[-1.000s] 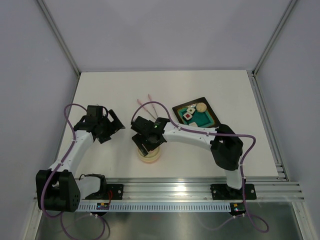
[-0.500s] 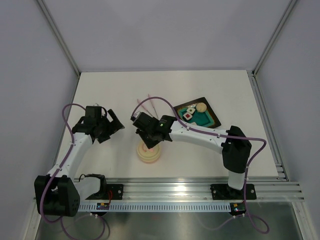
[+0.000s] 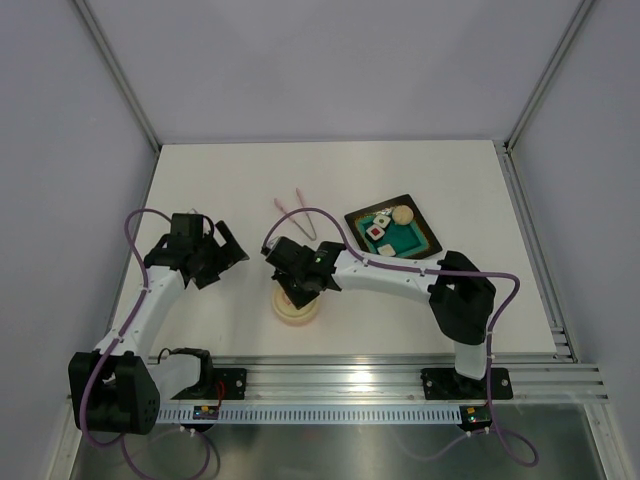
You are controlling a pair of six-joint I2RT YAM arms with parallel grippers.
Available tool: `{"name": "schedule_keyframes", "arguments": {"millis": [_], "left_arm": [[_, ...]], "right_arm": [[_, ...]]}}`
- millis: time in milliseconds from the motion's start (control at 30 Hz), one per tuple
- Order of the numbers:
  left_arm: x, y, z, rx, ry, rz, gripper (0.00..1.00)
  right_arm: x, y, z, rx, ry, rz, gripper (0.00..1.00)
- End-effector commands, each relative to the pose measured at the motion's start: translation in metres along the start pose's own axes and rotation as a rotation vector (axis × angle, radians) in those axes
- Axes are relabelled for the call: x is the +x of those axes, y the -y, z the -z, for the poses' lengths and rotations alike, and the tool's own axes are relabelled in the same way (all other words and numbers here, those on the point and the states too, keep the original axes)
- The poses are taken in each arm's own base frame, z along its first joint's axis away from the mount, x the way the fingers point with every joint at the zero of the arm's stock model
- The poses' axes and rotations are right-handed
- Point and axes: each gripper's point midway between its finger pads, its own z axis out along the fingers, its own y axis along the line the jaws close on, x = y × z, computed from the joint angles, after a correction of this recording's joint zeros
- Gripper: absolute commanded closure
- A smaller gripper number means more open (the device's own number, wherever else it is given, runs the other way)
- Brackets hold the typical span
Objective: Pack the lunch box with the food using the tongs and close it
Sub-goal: Close the box lid on the packing box.
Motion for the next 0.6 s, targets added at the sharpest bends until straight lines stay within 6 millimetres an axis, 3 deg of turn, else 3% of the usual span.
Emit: {"name": "schedule_keyframes", "arguments": {"millis": [0,133,233,467,567], "left_arm": [[-0.008,0.005,0.002,0.024,0.038,-0.011,0.02],[-0.008,0.005,0.003,0.027,0.040,-0.012,0.02],[-0.007,0.004,0.003,0.026,0.038,-0.012,0.02],[-0.006,0.002,0.004,0.022,0.040,-0.013,0.02],[-0.007,0.003,0.004,0.023,0.043,-0.015,0.02]], "right_arm": [[0.007,0.007,0.001,0.046,-0.016,0.035,0.95],[-0.025,-0.006,0.037,-0.004,0.084,0.035,0.96],[-0.040,-0.007,0.049,-0.003,0.135,0.039,0.95],[-0.045,0.016,0.031,0.031,0.110,-0.029,0.96],[-0.032,0.024,0.005,0.044,0.059,-0.043,0.97]]}}
